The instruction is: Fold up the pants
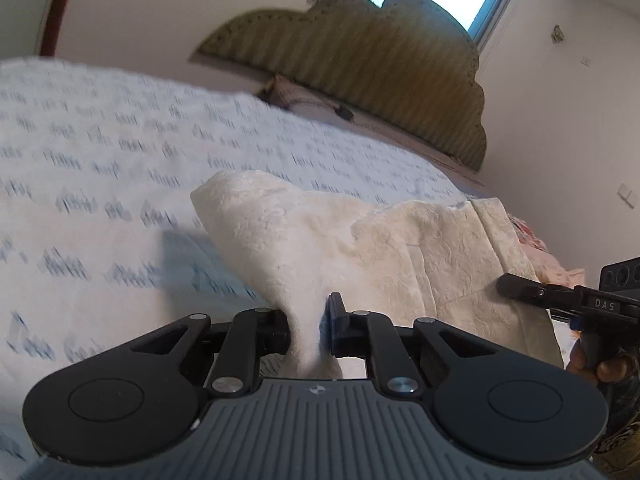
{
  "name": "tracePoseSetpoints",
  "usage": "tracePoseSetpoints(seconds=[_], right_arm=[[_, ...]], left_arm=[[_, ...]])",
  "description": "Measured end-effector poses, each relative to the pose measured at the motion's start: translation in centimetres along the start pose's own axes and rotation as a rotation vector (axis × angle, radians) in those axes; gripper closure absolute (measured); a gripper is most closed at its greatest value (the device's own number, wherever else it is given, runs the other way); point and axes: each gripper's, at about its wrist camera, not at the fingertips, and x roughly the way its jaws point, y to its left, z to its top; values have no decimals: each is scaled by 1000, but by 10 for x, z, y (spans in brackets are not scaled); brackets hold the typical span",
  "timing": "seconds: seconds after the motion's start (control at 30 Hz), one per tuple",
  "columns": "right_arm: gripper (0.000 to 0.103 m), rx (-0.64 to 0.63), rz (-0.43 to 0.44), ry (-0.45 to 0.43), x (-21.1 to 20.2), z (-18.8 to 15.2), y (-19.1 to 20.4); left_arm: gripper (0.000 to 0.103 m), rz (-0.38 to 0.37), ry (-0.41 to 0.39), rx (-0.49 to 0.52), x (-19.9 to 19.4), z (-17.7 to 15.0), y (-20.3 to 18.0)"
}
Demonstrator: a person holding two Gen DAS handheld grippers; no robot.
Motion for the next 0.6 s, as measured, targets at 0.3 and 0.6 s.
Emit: tracePoseSetpoints(seconds=[0.3, 0.6], right_arm=[[82, 61, -25, 49, 95, 9, -18], [61, 19, -260, 46, 84, -5, -18]], left_arm=[[87, 186, 31, 26, 18, 37, 50], [56, 261, 63, 35, 23, 21, 64]])
